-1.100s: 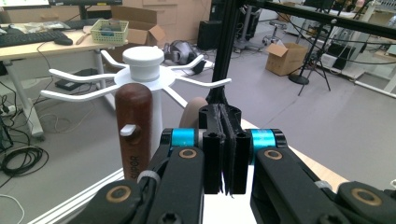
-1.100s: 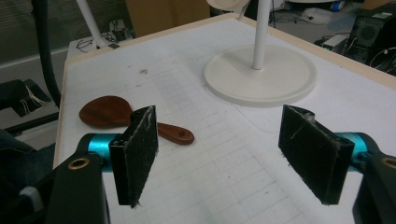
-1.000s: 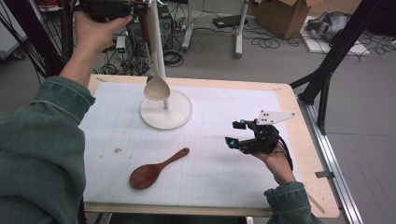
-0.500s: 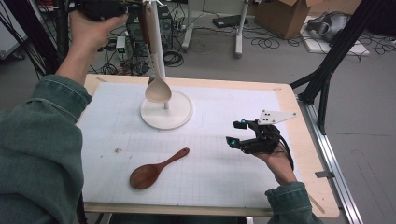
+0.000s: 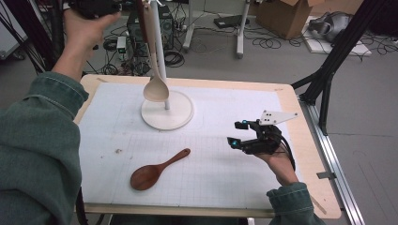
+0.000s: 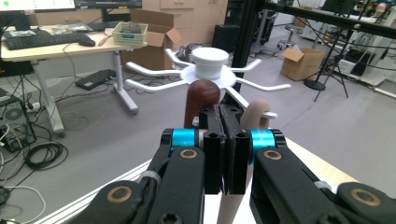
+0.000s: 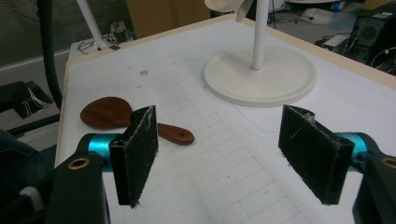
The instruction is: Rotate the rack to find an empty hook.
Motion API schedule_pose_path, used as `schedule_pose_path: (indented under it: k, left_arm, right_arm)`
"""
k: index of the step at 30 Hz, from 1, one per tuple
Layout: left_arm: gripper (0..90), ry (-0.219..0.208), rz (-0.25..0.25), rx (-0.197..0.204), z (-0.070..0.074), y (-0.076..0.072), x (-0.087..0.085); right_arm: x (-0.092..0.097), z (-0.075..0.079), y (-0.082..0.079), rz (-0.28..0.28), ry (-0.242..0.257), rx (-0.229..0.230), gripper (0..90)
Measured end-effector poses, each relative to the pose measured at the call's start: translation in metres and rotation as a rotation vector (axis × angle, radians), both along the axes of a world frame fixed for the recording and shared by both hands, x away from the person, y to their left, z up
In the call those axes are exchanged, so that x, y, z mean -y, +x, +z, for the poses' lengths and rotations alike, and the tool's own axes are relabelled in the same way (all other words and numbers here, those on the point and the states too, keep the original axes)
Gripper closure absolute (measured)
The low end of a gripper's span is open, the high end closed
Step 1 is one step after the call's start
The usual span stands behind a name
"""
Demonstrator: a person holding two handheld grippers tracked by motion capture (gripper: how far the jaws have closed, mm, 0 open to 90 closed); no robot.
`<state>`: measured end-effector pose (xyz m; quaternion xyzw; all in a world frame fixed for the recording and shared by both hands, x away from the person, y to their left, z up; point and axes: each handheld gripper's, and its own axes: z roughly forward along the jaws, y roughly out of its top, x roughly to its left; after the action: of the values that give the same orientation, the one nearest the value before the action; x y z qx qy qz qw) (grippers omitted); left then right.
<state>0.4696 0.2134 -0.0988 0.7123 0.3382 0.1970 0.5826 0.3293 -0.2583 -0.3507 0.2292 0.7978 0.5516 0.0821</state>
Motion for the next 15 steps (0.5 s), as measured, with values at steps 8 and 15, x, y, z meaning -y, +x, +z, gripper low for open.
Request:
schedule_pose_path:
  k: [8, 15]
  left_arm:
    - [87.5, -0.002, 0.021, -0.004, -0.004, 0.009, -0.01]
    - [87.4, 0.013, -0.023, 0.006, 0.001, -0.002, -0.012]
  right_arm:
    - [0.004, 0.0, 0.0, -0.004, 0.003, 0.002, 28.1]
    - [0.006, 0.0, 0.002, -0.014, 0.0, -0.004, 28.1]
